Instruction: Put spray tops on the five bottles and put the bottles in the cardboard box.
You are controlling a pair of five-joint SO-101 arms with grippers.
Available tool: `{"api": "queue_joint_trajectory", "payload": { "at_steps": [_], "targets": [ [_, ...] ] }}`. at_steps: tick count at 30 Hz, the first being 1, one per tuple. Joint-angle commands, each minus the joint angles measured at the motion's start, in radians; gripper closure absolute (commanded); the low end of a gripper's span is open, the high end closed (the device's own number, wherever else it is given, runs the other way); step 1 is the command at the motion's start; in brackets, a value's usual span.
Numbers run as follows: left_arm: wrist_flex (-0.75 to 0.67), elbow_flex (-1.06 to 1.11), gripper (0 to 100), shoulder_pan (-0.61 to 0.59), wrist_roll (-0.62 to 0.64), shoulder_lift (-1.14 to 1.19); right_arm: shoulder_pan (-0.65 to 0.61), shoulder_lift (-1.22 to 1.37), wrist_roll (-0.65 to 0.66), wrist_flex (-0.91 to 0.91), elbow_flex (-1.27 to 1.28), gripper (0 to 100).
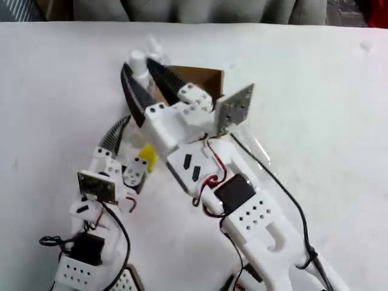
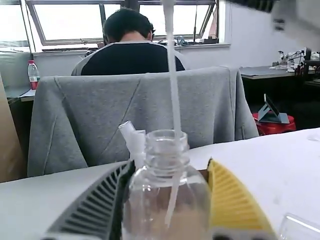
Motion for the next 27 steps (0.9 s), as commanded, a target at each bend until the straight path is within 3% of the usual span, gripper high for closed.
{"api": "queue_joint_trajectory", "payload": {
  "at_steps": [1,27],
  "targets": [
    [-0.026,-0.003,98,0.005,0.000,-0.018,-0.012,-0.004,-0.006,0.002,0.020,98.3],
    [-0.012,-0.003,98,0.005,0.000,-0.018,-0.074,-0.010,-0.008,0.033,0.167,98.1]
  ]
}}
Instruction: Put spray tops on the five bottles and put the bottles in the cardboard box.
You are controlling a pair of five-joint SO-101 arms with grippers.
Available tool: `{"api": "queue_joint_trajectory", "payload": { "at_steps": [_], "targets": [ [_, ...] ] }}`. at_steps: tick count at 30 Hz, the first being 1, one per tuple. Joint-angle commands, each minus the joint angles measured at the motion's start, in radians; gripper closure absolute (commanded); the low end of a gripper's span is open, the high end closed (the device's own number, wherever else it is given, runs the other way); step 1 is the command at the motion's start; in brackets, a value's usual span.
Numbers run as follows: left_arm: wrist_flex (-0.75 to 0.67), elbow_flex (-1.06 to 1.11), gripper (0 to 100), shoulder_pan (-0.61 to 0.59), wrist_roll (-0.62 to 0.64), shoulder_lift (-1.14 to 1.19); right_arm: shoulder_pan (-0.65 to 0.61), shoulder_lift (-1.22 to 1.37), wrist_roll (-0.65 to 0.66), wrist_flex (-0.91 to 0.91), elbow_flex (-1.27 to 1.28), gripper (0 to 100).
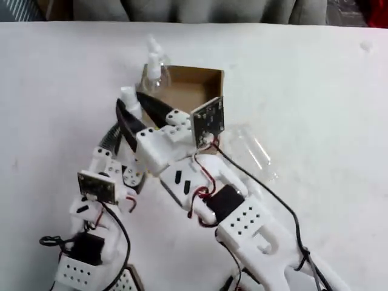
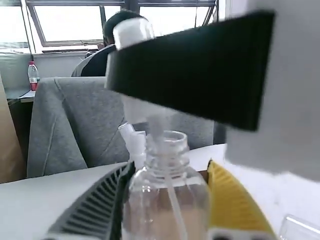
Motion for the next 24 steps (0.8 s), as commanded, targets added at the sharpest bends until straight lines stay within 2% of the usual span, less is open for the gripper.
{"api": "queue_joint_trajectory", "payload": {
  "at_steps": [1,9,14,19,24],
  "targets": [
    [-0.014,-0.003,98,0.005,0.000,-0.018,-0.013,-0.010,-0.003,0.053,-0.018,98.1],
    [-0.014,-0.003,98,0.005,0.000,-0.018,-0.012,-0.012,-0.002,0.108,-0.023,97.1],
    [-0.014,-0.003,98,0.005,0.000,-0.018,-0.021,-0.027,0.074,0.157,-0.040,85.6],
    [-0.014,-0.003,98,0.005,0.000,-0.018,-0.045,-0.110,0.095,0.331,-0.115,80.7],
    [-0.014,-0.003,98,0.005,0.000,-0.018,-0.053,-0.180,0.097,0.582,-0.235,73.9]
  ]
}}
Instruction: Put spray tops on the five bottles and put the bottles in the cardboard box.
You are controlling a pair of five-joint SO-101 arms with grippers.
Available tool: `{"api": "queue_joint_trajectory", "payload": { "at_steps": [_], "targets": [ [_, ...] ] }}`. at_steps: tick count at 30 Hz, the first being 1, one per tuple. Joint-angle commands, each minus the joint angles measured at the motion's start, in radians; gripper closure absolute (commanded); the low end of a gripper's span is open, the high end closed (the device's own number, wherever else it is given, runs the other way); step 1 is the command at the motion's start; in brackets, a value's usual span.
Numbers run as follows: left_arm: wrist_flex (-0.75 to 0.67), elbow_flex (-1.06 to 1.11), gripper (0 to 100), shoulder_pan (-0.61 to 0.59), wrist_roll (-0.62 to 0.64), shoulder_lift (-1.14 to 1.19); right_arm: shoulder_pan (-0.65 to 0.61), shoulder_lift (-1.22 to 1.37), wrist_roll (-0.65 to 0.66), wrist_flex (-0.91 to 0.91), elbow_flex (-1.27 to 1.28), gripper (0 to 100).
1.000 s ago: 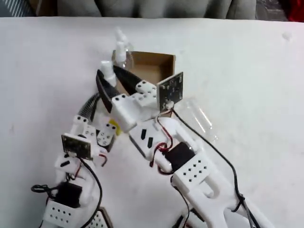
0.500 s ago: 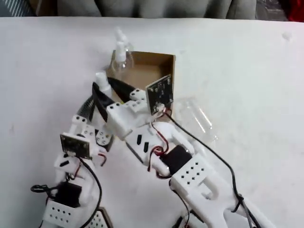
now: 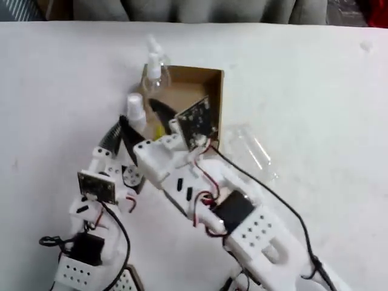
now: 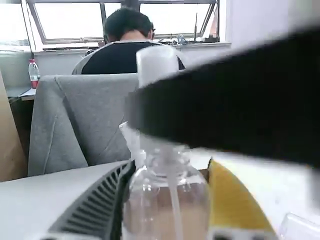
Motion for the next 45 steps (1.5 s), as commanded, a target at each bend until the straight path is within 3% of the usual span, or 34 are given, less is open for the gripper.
{"api": "queue_joint_trajectory", "payload": {
  "at_steps": [1,10,13,19,23,29,39,45],
  "targets": [
    [-0.014,-0.003,98,0.004,-0.002,-0.018,-0.015,-0.085,0.015,0.223,-0.150,72.5],
    [-0.014,-0.003,98,0.004,-0.003,-0.018,-0.013,-0.214,0.008,0.549,-0.195,70.8],
    [-0.014,-0.003,98,0.002,-0.003,-0.018,-0.013,-0.257,0.008,0.636,-0.195,76.6],
    [-0.012,-0.003,98,0.002,-0.003,-0.018,-0.012,-0.332,0.012,0.753,-0.193,99.3],
    [0.014,-0.003,98,0.004,-0.003,-0.016,0.045,-0.366,0.015,0.846,-0.193,96.7],
    [0.014,-0.003,98,0.004,-0.003,-0.016,0.182,-0.323,0.015,0.711,-0.195,98.2],
    [0.015,-0.003,98,0.004,-0.003,-0.016,0.173,0.024,0.014,0.378,-0.388,98.2],
    [0.037,-0.003,98,0.005,-0.003,-0.016,0.085,0.229,0.015,0.354,-0.597,98.2]
  ]
}}
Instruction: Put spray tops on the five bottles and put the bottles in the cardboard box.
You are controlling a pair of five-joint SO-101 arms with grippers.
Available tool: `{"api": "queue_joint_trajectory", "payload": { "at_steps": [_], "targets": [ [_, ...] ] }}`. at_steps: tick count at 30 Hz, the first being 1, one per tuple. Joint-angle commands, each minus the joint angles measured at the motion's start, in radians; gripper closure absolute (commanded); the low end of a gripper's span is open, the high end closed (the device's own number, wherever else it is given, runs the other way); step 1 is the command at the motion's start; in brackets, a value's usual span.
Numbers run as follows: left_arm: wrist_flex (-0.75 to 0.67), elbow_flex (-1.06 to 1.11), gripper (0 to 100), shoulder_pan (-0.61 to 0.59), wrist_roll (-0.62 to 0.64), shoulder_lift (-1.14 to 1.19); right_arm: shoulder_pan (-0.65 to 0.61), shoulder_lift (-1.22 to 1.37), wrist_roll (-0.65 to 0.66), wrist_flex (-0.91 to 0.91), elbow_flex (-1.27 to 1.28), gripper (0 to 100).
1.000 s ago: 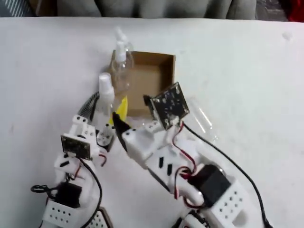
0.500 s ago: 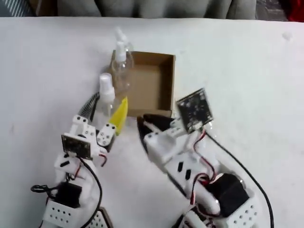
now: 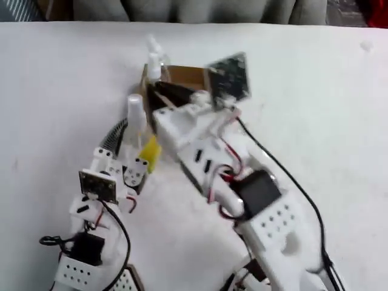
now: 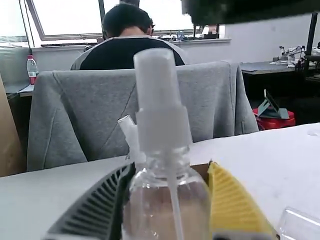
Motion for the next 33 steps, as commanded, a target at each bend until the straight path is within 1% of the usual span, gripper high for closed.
{"api": "queue_joint_trajectory", "payload": {
  "at_steps": [1,5,9,12,22,27,33],
  "targets": [
    [0.006,-0.003,98,0.005,-0.003,-0.016,-0.054,0.134,0.012,-0.025,-0.183,98.2],
    [0.006,-0.003,98,0.004,-0.003,-0.018,-0.062,0.205,0.012,0.039,-0.229,98.2],
    [0.006,-0.003,98,0.004,-0.003,-0.018,-0.064,0.211,0.009,0.153,-0.233,98.2],
    [0.005,-0.003,98,0.004,-0.003,-0.018,-0.064,0.211,0.003,0.197,-0.236,98.2],
    [0.005,-0.003,98,0.004,-0.003,-0.018,-0.065,0.189,0.003,0.196,-0.239,98.2],
    [0.005,-0.003,98,0.004,-0.003,-0.018,-0.096,0.147,0.003,0.202,-0.233,98.1],
    [0.005,-0.003,98,0.004,-0.003,-0.018,-0.090,0.071,0.011,0.200,-0.238,98.1]
  ]
}}
